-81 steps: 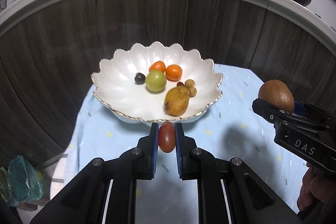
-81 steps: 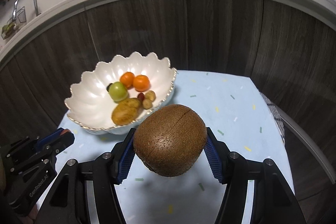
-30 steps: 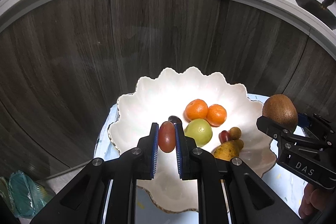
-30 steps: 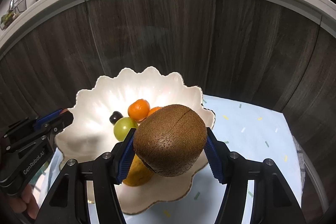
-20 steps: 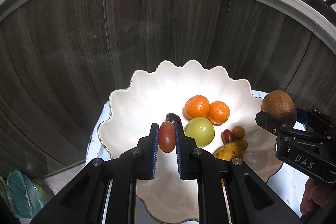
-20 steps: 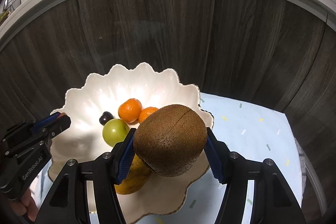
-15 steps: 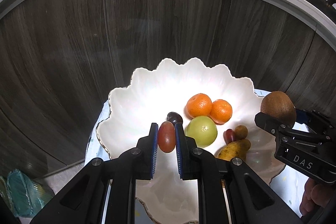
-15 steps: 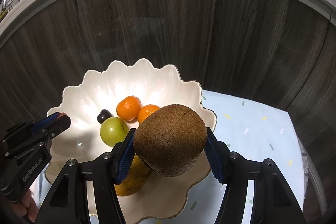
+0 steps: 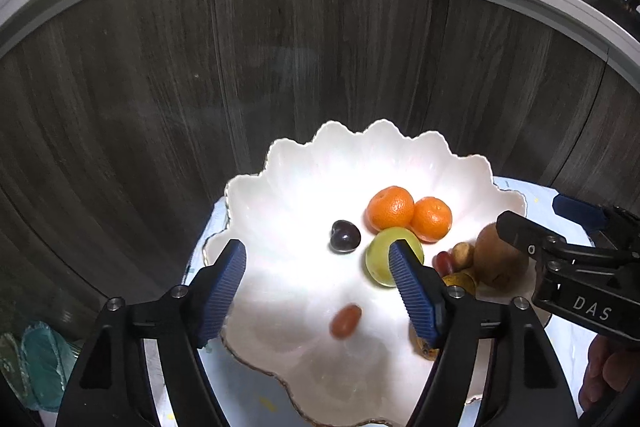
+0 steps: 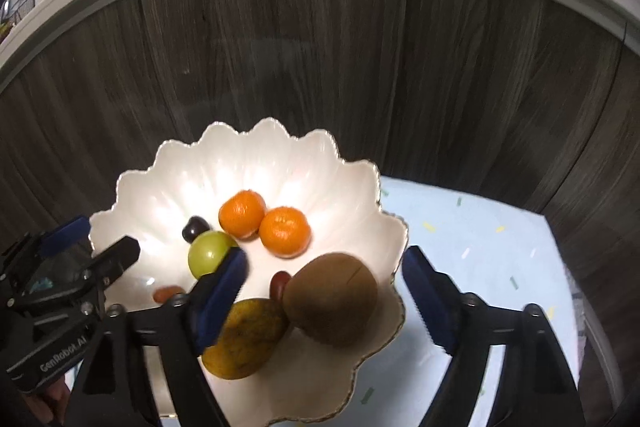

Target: Organize fruits

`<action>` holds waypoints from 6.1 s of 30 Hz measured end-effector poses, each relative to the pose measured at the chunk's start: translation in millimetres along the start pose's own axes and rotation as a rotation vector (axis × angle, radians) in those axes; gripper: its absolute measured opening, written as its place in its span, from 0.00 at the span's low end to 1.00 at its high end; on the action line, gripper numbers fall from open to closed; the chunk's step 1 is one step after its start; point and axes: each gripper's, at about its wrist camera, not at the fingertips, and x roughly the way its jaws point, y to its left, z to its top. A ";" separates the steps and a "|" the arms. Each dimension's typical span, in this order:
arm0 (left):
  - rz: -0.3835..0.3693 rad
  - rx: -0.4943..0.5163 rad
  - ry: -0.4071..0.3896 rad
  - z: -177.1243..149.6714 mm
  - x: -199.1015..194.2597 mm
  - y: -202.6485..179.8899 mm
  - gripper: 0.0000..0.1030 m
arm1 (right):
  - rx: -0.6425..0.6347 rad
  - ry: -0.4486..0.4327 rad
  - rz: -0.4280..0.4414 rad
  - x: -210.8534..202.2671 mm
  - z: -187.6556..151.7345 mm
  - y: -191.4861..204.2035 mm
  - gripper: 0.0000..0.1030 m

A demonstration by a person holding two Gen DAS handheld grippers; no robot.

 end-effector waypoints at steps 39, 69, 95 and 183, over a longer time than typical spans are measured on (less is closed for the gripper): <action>0.027 0.036 -0.111 -22.6 -140.8 -2.8 0.99 | 0.049 -0.111 -0.007 -136.2 -43.9 17.5 0.89; 0.070 0.024 -0.076 -98.7 -228.1 -22.0 0.99 | 0.120 -0.091 -0.033 -217.8 -134.0 2.6 0.89; 0.067 0.032 -0.072 -166.1 -270.0 -27.6 0.99 | 0.150 -0.100 -0.037 -264.4 -198.6 3.1 0.89; 0.098 0.011 -0.147 -185.9 -310.6 -24.0 0.99 | 0.161 -0.167 -0.074 -310.4 -224.8 -2.9 0.97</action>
